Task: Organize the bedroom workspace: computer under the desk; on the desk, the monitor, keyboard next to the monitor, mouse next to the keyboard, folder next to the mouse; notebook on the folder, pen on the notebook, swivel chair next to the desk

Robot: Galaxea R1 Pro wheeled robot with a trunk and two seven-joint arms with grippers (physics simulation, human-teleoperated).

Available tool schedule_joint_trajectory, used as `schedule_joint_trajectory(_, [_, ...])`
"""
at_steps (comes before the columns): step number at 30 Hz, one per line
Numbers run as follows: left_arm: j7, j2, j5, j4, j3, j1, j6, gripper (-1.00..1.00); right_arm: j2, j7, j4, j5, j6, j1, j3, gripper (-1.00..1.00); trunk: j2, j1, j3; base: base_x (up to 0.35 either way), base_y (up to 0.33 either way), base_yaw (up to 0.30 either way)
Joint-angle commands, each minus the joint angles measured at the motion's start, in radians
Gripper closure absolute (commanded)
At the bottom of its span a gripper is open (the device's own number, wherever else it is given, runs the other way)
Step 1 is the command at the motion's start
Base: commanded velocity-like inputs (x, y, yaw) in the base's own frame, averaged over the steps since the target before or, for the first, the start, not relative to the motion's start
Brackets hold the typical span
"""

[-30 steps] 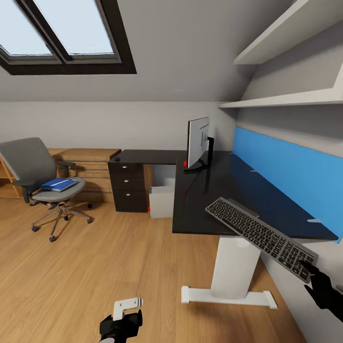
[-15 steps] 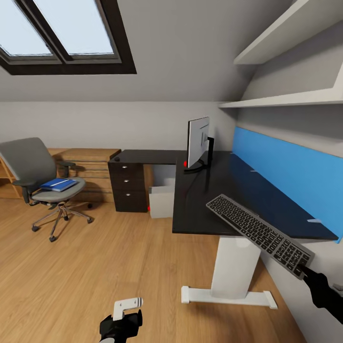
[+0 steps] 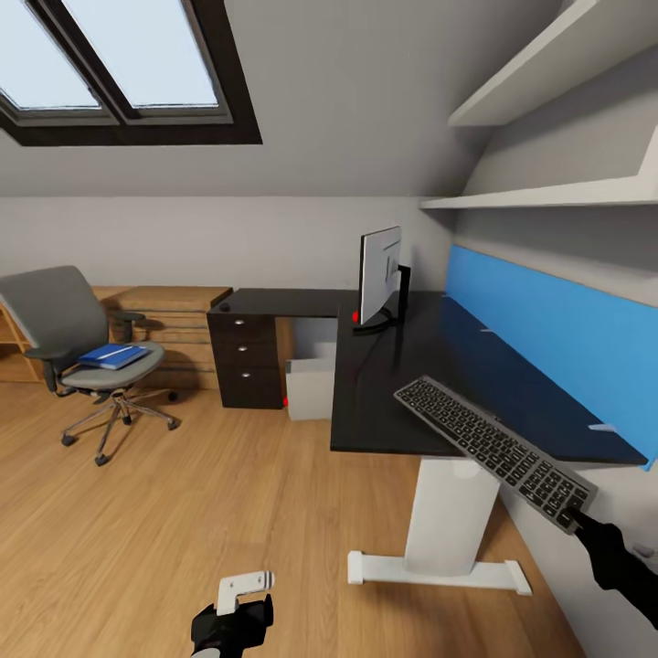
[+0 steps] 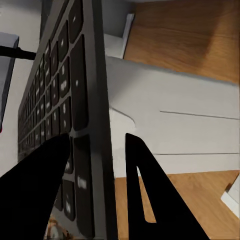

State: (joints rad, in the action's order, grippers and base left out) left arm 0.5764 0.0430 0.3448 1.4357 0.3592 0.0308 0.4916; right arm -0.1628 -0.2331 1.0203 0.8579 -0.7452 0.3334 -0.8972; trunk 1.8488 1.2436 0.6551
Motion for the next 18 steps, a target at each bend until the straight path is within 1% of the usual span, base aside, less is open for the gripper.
schedule_joint_trajectory(1, [0.008, 0.0, 0.01, 0.002, 0.001, 0.0, 0.002, -1.0, 0.015, -0.005, 0.003, -0.009, -0.005, 0.001, 0.007, 1.0, -0.007, -0.004, -0.002, 0.0, 0.0, 0.0])
schedule_joint_trajectory(6, [0.008, 0.0, 0.01, 0.001, 0.001, 0.0, 0.002, -1.0, 0.047, -0.007, 0.041, -0.01, 0.017, 0.001, 0.077, 1.0, -0.042, -0.023, -0.018, 0.0, 0.0, 0.0])
schedule_joint_trajectory(7, [0.008, 0.0, 0.011, 0.0, 0.001, 0.0, 0.002, -1.0, 0.059, -0.008, 0.051, -0.01, 0.023, 0.001, 0.088, 1.0, -0.049, -0.027, -0.021, 0.0, 0.0, 0.0])
schedule_joint_trajectory(9, [0.008, 0.0, 0.01, -0.003, 0.001, 0.0, 0.002, -1.0, 0.071, -0.009, 0.058, -0.01, 0.026, 0.001, 0.094, 1.0, -0.063, -0.035, -0.027, 0.0, 0.0, 0.0])
schedule_joint_trajectory(10, [0.008, 0.001, 0.01, -0.01, 0.001, 0.0, 0.002, -1.0, 0.084, -0.01, 0.063, -0.009, 0.028, 0.001, 0.098, 1.0, -0.07, -0.038, -0.031, 0.0, 0.0, 0.0])
schedule_joint_trajectory(11, [0.008, 0.001, 0.01, -0.012, 0.001, 0.0, 0.002, -1.0, 0.089, -0.012, 0.064, -0.009, 0.028, 0.001, 0.099, 1.0, -0.077, -0.042, -0.034, 0.0, 0.0, 0.0])
schedule_joint_trajectory(18, [0.008, 0.001, 0.01, -0.015, 0.001, 0.0, 0.002, -1.0, 0.11, -0.045, 0.069, -0.009, 0.029, 0.001, 0.105, 1.0, -0.126, -0.069, -0.056, 0.0, 0.0, 0.0])
